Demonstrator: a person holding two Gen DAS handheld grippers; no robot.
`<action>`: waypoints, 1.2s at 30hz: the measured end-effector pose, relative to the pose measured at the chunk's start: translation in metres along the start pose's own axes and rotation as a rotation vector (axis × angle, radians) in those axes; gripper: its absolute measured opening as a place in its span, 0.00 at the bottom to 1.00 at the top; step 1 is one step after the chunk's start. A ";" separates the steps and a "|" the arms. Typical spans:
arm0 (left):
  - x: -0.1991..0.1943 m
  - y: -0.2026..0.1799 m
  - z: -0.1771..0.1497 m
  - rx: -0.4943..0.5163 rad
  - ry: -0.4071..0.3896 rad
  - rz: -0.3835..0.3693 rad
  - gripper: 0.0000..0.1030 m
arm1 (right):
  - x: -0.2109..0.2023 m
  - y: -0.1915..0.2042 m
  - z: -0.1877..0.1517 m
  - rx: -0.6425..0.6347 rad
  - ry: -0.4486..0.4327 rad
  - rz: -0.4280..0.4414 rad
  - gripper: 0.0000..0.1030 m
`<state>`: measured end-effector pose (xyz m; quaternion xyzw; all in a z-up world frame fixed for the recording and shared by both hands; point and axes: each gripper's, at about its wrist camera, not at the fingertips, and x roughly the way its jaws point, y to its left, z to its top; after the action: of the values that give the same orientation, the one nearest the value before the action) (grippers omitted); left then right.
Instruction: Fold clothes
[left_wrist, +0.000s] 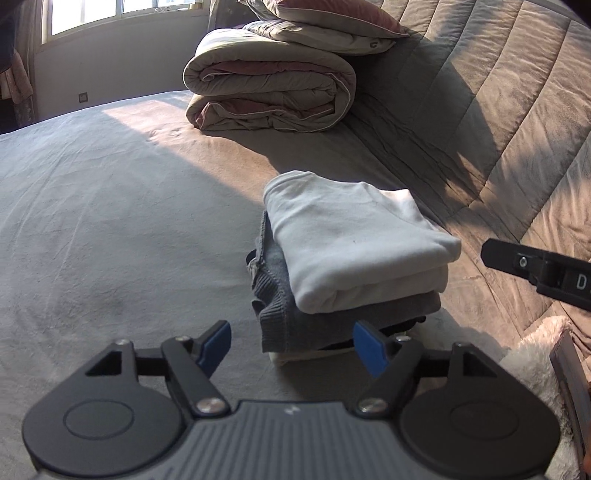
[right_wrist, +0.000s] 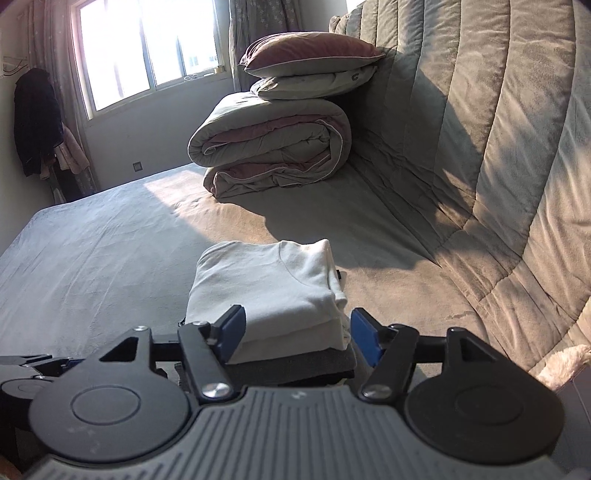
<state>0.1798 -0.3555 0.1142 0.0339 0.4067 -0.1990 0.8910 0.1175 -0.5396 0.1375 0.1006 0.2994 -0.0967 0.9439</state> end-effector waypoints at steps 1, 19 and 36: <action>-0.004 -0.001 -0.001 0.009 0.005 0.012 0.80 | -0.004 0.001 0.000 0.000 0.010 -0.007 0.71; -0.049 -0.017 -0.014 0.077 0.143 0.061 0.99 | -0.045 0.012 -0.008 0.057 0.210 -0.076 1.00; -0.078 -0.012 -0.015 0.055 0.132 0.032 0.99 | -0.068 0.026 -0.004 0.031 0.202 -0.082 1.00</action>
<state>0.1186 -0.3376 0.1634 0.0779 0.4582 -0.1935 0.8640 0.0672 -0.5049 0.1775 0.1121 0.3954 -0.1290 0.9025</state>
